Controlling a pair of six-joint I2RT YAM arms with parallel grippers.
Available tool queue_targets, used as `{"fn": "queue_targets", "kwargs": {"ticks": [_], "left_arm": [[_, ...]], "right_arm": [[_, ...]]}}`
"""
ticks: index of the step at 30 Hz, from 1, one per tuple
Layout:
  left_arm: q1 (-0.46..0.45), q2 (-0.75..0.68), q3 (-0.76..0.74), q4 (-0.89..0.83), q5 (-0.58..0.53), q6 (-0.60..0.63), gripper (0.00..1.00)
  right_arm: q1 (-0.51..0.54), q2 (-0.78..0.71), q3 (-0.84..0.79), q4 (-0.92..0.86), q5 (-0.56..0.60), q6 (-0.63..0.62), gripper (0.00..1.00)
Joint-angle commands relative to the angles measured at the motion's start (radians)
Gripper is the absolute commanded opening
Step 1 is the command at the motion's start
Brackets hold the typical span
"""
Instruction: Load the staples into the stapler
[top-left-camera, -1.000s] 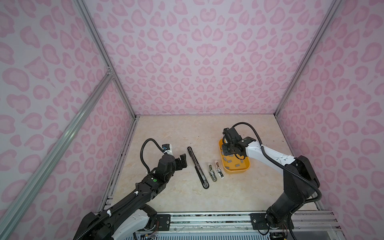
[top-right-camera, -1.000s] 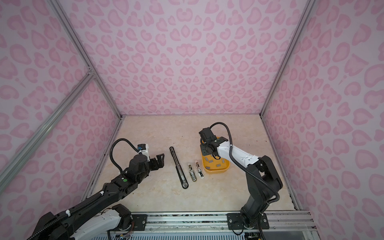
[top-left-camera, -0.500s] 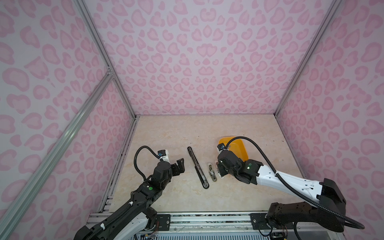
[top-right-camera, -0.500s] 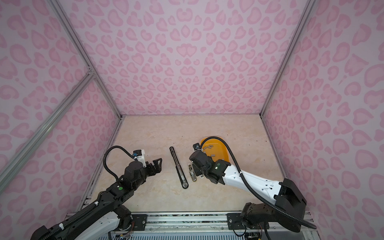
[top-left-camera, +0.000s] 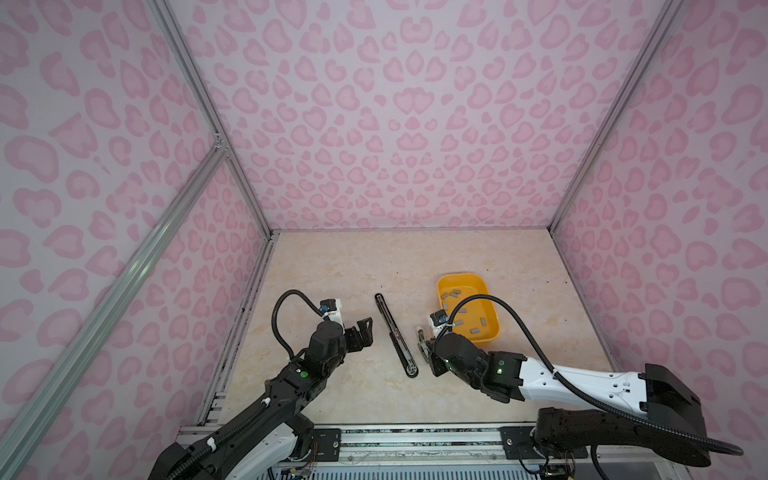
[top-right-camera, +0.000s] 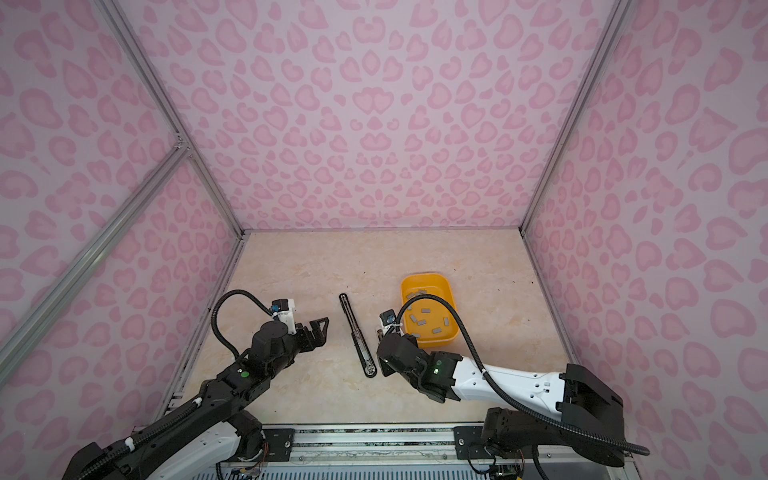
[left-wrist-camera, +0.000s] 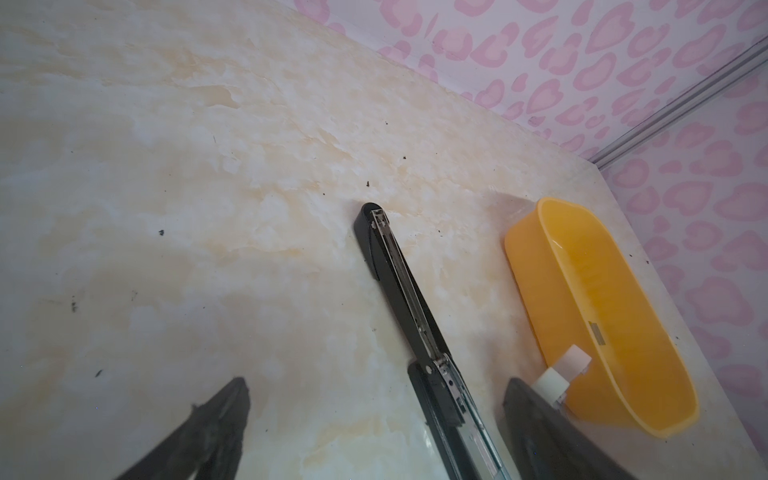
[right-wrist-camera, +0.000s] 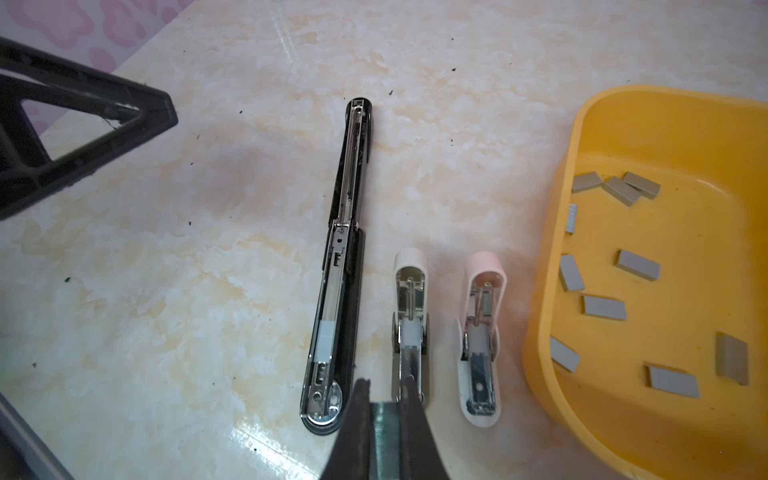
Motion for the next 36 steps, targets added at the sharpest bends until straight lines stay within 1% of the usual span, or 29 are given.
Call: {"fn": "queue_targets", "kwargs": {"ticks": [1, 7, 9, 12, 13, 15, 23, 32, 36], "left_arm": [[0.001, 0.007, 0.009, 0.041, 0.015, -0.008, 0.97], [0.003, 0.013, -0.002, 0.061, 0.039, -0.009, 0.97], [0.003, 0.019, -0.008, 0.109, 0.061, -0.013, 0.97], [0.004, 0.033, -0.005, 0.121, 0.081, -0.014, 0.97], [0.004, 0.037, -0.006, 0.122, 0.084, -0.014, 0.97], [0.006, 0.043, -0.008, 0.129, 0.087, -0.015, 0.97], [0.006, 0.053, 0.003, 0.123, 0.096, -0.003, 0.97], [0.006, 0.033, 0.002, 0.114, 0.093, 0.0, 0.97], [0.006, 0.026, 0.0, 0.112, 0.089, 0.002, 0.97]], "right_arm": [[0.018, 0.034, -0.012, 0.103, 0.043, 0.023, 0.04], [0.028, 0.09, -0.046, 0.189, 0.055, 0.032, 0.03], [0.028, 0.103, -0.06, 0.217, 0.055, 0.034, 0.03], [0.028, 0.133, -0.063, 0.228, 0.065, 0.035, 0.03], [0.028, 0.143, -0.06, 0.217, 0.081, 0.053, 0.03], [0.029, 0.158, -0.057, 0.21, 0.103, 0.059, 0.02], [0.028, 0.189, -0.08, 0.26, 0.114, 0.051, 0.02], [0.025, 0.213, -0.095, 0.303, 0.14, 0.027, 0.04], [0.017, 0.223, -0.105, 0.326, 0.135, 0.018, 0.05]]}}
